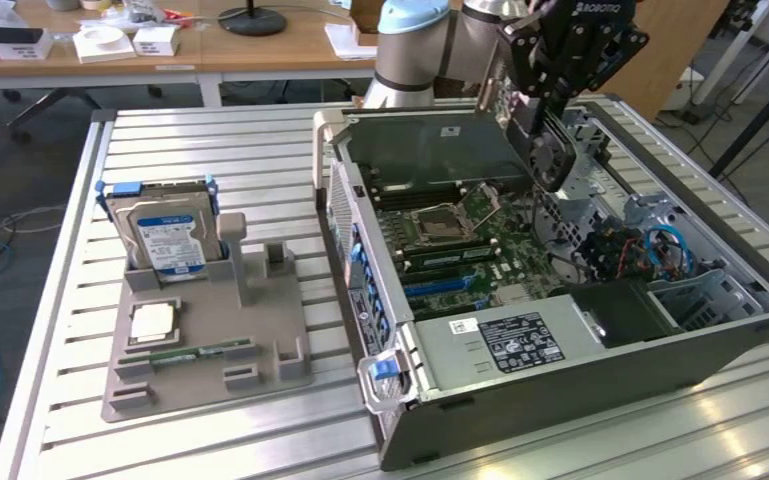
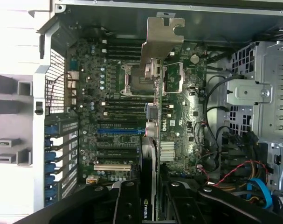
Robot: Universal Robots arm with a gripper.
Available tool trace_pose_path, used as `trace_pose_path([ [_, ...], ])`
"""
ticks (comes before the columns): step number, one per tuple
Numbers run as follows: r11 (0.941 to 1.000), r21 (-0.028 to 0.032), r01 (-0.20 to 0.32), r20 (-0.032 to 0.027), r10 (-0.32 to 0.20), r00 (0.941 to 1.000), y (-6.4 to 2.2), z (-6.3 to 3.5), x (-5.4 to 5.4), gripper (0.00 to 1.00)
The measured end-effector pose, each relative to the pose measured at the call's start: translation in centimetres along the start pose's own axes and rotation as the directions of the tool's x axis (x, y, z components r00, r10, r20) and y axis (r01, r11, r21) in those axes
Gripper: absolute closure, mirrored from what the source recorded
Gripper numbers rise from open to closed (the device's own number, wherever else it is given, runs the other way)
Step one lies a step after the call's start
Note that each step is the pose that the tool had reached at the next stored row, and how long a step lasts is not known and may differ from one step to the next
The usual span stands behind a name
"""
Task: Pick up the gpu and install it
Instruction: 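Pick up the gpu and move the gpu toward the slot, then insert the gpu into the slot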
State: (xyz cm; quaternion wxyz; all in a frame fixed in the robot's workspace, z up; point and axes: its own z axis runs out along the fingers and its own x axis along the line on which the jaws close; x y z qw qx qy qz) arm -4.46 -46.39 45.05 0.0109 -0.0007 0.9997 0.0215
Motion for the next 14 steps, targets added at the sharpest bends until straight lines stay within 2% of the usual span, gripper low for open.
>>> trace_pose_path([
  [7, 1.0, 0.0001, 0.0, 0.0, 0.0, 1.0, 0.0, 0.03, -1.4, 0.74],
  [14, 1.0, 0.0, 0.0, 0.0, 0.0, 1.0, 0.0, 0.03, -1.5, 0.74],
])
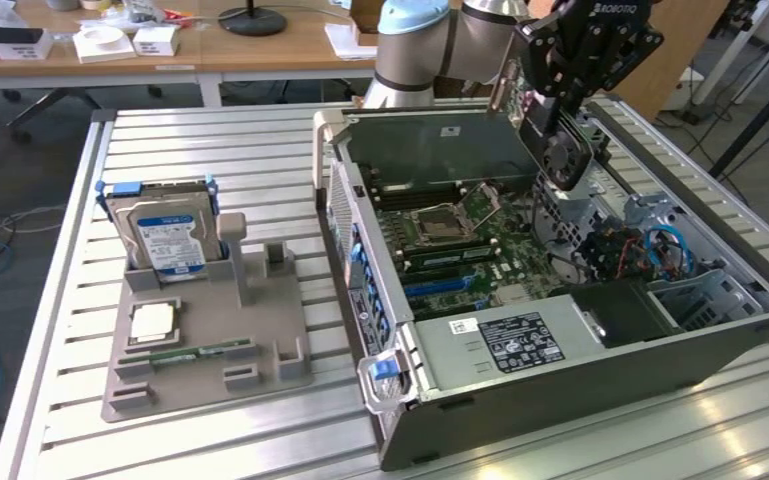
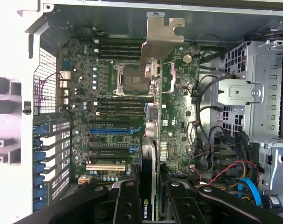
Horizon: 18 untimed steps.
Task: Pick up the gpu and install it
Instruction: 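Insert the gpu into the slot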
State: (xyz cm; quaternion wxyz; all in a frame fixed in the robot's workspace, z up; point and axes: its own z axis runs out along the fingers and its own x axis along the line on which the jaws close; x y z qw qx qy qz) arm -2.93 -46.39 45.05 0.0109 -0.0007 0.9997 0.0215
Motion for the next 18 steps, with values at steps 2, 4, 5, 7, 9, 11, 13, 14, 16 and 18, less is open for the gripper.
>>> trace_pose_path([
  [2, 1.0, 0.0, 0.0, 0.0, 0.0, 1.0, 0.0, 0.0, 0.0, 0.74],
  [4, 1.0, 0.0, 0.0, 0.0, 0.0, 1.0, 0.0, 0.0, 0.0, 0.74],
  [5, 1.0, 0.0001, 0.0, 0.0, 0.0, 1.0, 0.0, 0.0, 0.0, 0.74],
  [7, 1.0, 0.0, 0.0, 0.0, 0.0, 1.0, 0.0, 0.0, 0.0, 0.74],
  [9, 1.0, 0.0, 0.0, 0.0, 0.0, 1.0, 0.0, 0.0, 0.0, 0.74],
  [11, 1.0, 0.0, 0.006, -0.0003, -0.006, 1.0, 0.0, 0.0, 0.0, 0.74],
  [13, 0.9998, -0.0004, 0.022, -0.0009, -0.022, 0.9998, 0.0, 0.0, 0.0, 0.74],
  [14, 0.9994, -0.0007, 0.034, -0.0015, -0.034, 0.9994, 0.0, 0.01, 0.0, 0.74],
  [16, 0.9981, -0.0014, 0.062, -0.0026, -0.062, 0.9981, 0.0, 0.03, 0.0, 0.74],
  [18, 0.9952, -0.0023, 0.098, -0.0041, -0.098, 0.9952, 0.0, 0.04, 0.0, 0.74],
])
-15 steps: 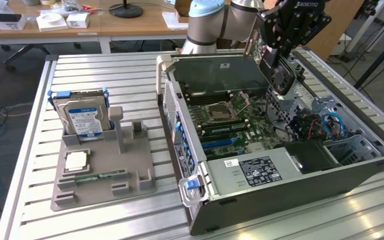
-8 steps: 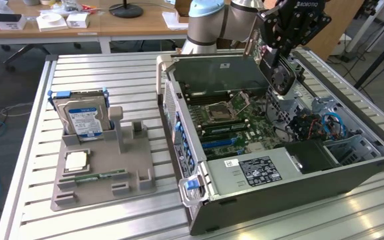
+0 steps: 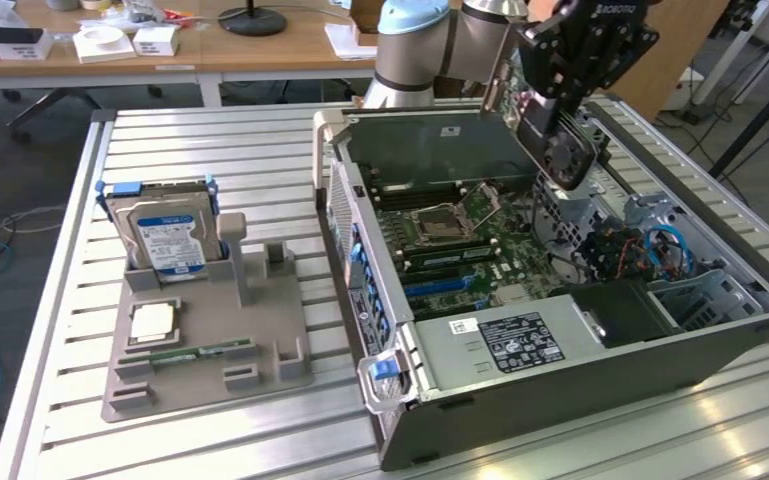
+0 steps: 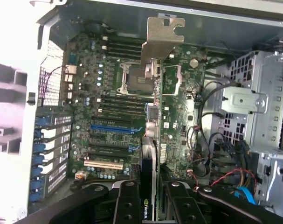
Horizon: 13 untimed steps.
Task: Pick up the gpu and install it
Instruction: 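Insert the gpu into the slot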
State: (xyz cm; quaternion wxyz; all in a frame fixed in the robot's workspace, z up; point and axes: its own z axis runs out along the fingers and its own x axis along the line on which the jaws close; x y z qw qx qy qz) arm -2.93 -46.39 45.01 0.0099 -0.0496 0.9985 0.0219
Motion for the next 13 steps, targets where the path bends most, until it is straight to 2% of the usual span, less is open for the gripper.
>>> trace_pose_path([
  [3, 0.9985, -0.0013, 0.054, -0.0023, -0.054, 0.9985, 0.0, 0.02, 0.0, 0.74],
  [7, 0.9919, -0.0031, 0.127, -0.0053, -0.127, 0.9919, 0.0, 0.06, 0.0, 0.74],
  [9, 0.9867, -0.0042, 0.163, -0.0066, -0.163, 0.9867, 0.0, 0.09, 0.0, 0.74],
  [13, 0.9721, -0.0064, 0.234, -0.0094, -0.235, 0.9721, -0.01, 0.15, 0.0, 0.74],
])
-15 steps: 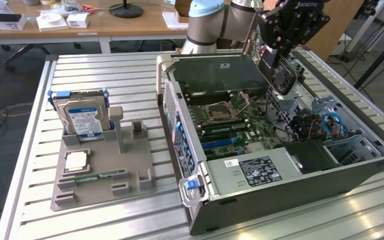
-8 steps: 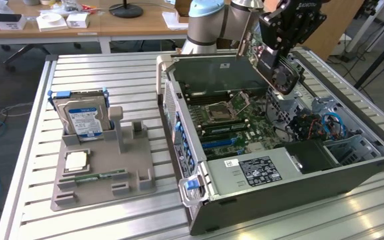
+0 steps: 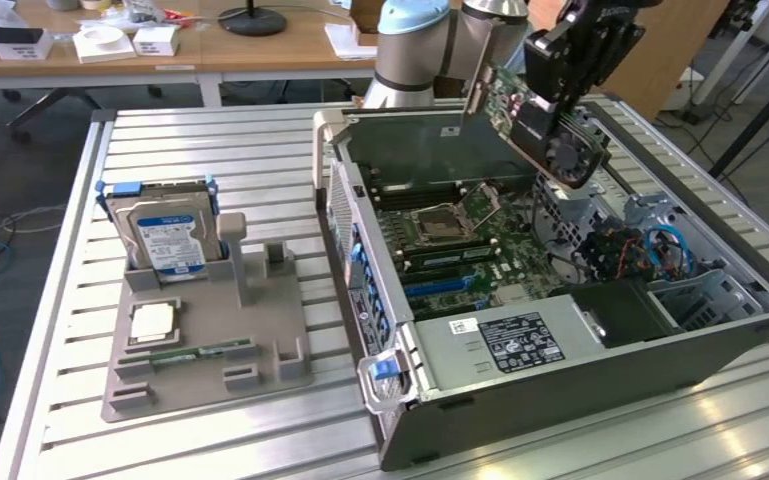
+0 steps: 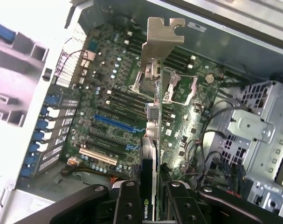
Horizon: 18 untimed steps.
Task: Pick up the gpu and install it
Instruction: 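Insert the gpu into the slot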
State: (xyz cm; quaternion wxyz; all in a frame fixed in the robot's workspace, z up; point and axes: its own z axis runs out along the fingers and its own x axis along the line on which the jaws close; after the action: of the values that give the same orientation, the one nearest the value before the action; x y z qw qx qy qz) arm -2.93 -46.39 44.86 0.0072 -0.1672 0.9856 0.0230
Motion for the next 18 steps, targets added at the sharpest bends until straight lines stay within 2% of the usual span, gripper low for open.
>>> trace_pose_path([
  [5, 0.9959, -0.0021, 0.09, -0.0039, -0.09, 0.9959, 0.0, 0.07, 0.0, 0.74],
  [9, 0.9869, -0.0041, 0.161, -0.0067, -0.161, 0.9869, -0.01, 0.14, 0.0, 0.74],
  [14, 0.9692, -0.0066, 0.246, -0.01, -0.246, 0.9692, -0.01, 0.2, 0.01, 0.74],
  [18, 0.9503, -0.0089, 0.311, -0.0123, -0.311, 0.9503, -0.01, 0.24, 0.01, 0.74],
])
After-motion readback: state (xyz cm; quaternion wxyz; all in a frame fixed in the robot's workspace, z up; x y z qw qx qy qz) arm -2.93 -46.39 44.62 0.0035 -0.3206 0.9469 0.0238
